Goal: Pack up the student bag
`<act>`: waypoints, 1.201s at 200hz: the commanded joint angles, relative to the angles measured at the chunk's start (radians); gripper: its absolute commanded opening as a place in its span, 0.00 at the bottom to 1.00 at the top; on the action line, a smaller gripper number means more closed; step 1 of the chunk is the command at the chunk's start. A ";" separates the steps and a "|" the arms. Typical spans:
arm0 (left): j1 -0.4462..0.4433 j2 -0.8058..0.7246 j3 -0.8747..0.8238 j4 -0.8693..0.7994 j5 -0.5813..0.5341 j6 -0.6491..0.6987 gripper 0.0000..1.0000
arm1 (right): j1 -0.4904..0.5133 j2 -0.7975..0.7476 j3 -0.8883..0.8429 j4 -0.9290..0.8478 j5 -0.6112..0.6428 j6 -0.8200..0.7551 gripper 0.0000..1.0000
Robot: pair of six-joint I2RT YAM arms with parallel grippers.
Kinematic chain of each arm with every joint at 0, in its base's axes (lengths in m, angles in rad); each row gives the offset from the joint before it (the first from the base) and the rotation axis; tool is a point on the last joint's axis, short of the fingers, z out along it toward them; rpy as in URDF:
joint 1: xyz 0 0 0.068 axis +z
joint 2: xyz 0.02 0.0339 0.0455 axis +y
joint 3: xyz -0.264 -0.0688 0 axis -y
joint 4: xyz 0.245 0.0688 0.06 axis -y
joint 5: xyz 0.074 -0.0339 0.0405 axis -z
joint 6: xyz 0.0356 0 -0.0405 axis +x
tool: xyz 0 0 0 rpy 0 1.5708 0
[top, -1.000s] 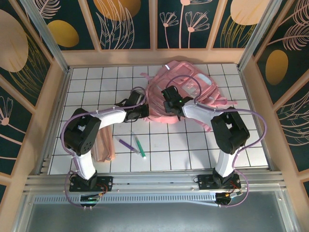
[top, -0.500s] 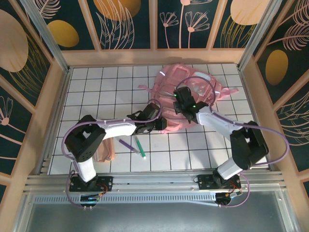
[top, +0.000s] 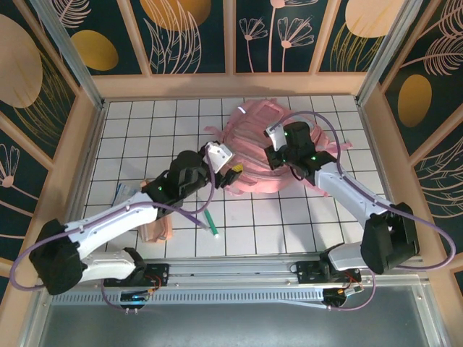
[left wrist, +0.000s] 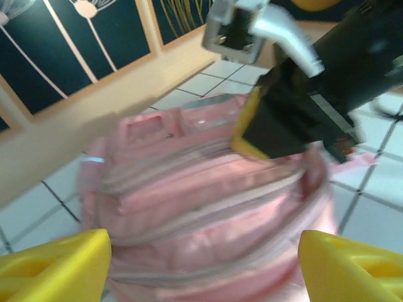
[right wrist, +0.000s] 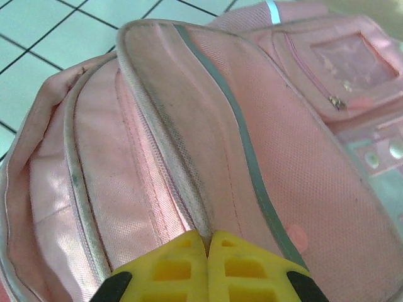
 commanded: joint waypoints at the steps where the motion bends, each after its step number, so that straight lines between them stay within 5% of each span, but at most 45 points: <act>1: 0.017 0.131 0.127 -0.133 -0.022 0.318 0.77 | 0.001 -0.071 -0.007 0.095 -0.083 -0.104 0.00; 18: 0.026 0.196 0.181 -0.156 0.003 0.452 0.74 | 0.003 -0.096 -0.033 0.107 -0.118 -0.155 0.00; 48: 0.115 0.269 0.300 -0.258 0.266 0.619 0.66 | -0.006 -0.174 -0.105 0.112 -0.236 -0.305 0.00; 93: 0.120 0.394 0.422 -0.392 0.284 0.883 0.69 | -0.045 -0.262 -0.167 0.125 -0.327 -0.362 0.00; 208: 0.086 0.550 0.550 -0.473 0.467 0.899 0.76 | -0.059 -0.215 -0.134 0.130 -0.320 -0.353 0.00; 240: 0.089 0.490 0.510 -0.503 0.434 0.873 0.81 | -0.062 -0.215 -0.131 0.115 -0.307 -0.362 0.00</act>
